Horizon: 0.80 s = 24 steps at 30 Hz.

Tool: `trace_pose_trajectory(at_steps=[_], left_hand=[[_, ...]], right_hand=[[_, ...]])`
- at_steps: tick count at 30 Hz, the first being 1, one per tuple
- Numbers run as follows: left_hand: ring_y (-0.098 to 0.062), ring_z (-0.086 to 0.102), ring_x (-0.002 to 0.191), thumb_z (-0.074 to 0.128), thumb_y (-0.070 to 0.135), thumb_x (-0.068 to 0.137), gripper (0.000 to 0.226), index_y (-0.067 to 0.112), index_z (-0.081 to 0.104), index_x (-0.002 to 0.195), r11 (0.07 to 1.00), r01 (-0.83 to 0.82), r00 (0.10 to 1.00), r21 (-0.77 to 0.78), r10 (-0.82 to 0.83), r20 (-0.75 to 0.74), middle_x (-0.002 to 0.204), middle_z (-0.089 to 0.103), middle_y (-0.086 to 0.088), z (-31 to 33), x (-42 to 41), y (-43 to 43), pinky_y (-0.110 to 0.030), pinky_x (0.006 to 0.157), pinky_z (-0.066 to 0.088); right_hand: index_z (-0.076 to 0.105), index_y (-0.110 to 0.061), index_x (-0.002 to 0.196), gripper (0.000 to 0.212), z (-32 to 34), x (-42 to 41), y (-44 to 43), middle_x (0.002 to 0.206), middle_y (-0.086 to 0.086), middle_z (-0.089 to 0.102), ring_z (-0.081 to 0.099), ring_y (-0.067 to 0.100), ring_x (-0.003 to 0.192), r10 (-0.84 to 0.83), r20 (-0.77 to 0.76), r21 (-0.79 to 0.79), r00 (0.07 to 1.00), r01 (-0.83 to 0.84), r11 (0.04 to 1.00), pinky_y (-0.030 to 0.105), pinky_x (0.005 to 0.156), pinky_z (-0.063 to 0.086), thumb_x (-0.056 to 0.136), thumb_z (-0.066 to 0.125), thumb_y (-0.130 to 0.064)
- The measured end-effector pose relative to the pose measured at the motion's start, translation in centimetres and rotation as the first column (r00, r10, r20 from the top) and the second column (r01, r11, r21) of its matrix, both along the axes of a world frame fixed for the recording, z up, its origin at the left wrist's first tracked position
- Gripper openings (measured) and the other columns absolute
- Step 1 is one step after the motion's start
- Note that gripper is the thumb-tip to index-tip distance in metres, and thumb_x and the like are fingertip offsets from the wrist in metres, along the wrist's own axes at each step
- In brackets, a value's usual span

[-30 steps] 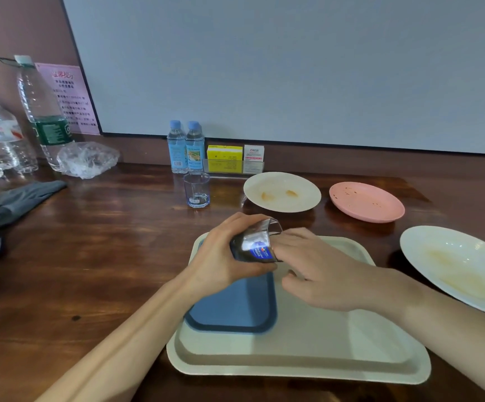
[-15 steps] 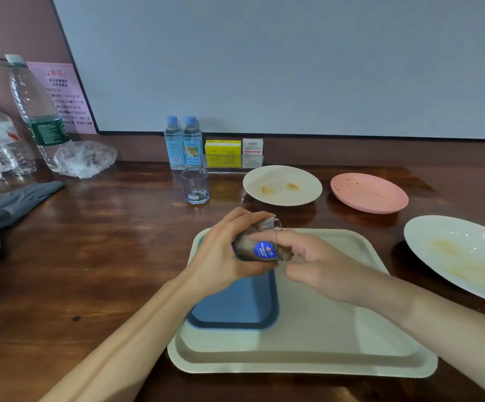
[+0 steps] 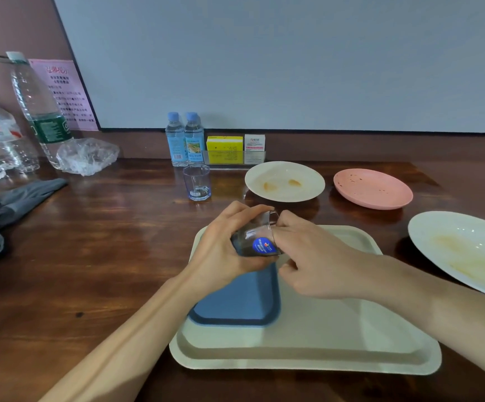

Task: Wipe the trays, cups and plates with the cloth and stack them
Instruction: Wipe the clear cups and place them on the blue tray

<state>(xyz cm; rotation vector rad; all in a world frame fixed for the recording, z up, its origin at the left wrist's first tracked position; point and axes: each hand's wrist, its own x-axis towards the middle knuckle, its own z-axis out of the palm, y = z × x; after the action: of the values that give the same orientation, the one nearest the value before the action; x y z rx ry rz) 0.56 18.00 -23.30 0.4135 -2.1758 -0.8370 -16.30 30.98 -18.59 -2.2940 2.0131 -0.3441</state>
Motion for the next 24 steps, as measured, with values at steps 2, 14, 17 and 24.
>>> trace_pose_trajectory(at_steps=[2,14,17,24], left_hand=[[-0.016,0.068,0.104,0.095,0.039,0.068,0.081,0.028,0.065,0.143,0.999,0.007,0.999,-0.043,-0.006,0.038,0.116,0.057,0.016,0.0,0.0,0.0,-0.047,0.084,0.060],[-0.020,0.067,0.100,0.091,0.042,0.066,0.077,0.038,0.064,0.137,0.999,-0.033,0.999,0.038,0.031,0.036,0.110,0.059,0.007,-0.2,0.0,-0.7,-0.050,0.088,0.058],[-0.019,0.067,0.108,0.096,0.035,0.068,0.079,0.030,0.065,0.140,0.998,-0.033,0.999,0.057,0.032,0.021,0.114,0.060,0.008,-0.3,0.2,-0.8,-0.050,0.093,0.057],[-0.017,0.067,0.105,0.093,0.044,0.068,0.082,0.038,0.062,0.143,0.999,-0.013,0.996,-0.049,0.017,0.084,0.116,0.057,0.014,0.0,0.1,-0.5,-0.050,0.085,0.059]], right_hand=[[0.060,-0.022,0.110,0.035,-0.3,0.2,-0.3,0.106,0.000,0.049,0.055,0.017,0.093,0.002,0.174,0.068,0.985,-0.014,0.998,0.034,0.078,0.049,0.077,0.050,-0.013],[0.054,-0.042,0.143,0.065,-0.3,1.0,-0.8,0.132,-0.005,0.053,0.049,0.017,0.122,-0.119,0.487,0.176,0.865,0.036,0.984,0.037,0.108,0.041,0.083,0.054,-0.017],[0.052,-0.024,0.137,0.052,-0.4,0.6,-1.0,0.134,-0.004,0.045,0.044,0.023,0.114,-0.060,0.106,0.132,0.993,0.046,0.990,0.037,0.103,0.037,0.086,0.054,-0.014],[0.059,-0.026,0.123,0.045,0.1,0.3,0.0,0.111,-0.006,0.043,0.048,0.021,0.098,-0.027,0.113,0.132,0.993,0.012,0.991,0.043,0.091,0.047,0.079,0.051,-0.016]])
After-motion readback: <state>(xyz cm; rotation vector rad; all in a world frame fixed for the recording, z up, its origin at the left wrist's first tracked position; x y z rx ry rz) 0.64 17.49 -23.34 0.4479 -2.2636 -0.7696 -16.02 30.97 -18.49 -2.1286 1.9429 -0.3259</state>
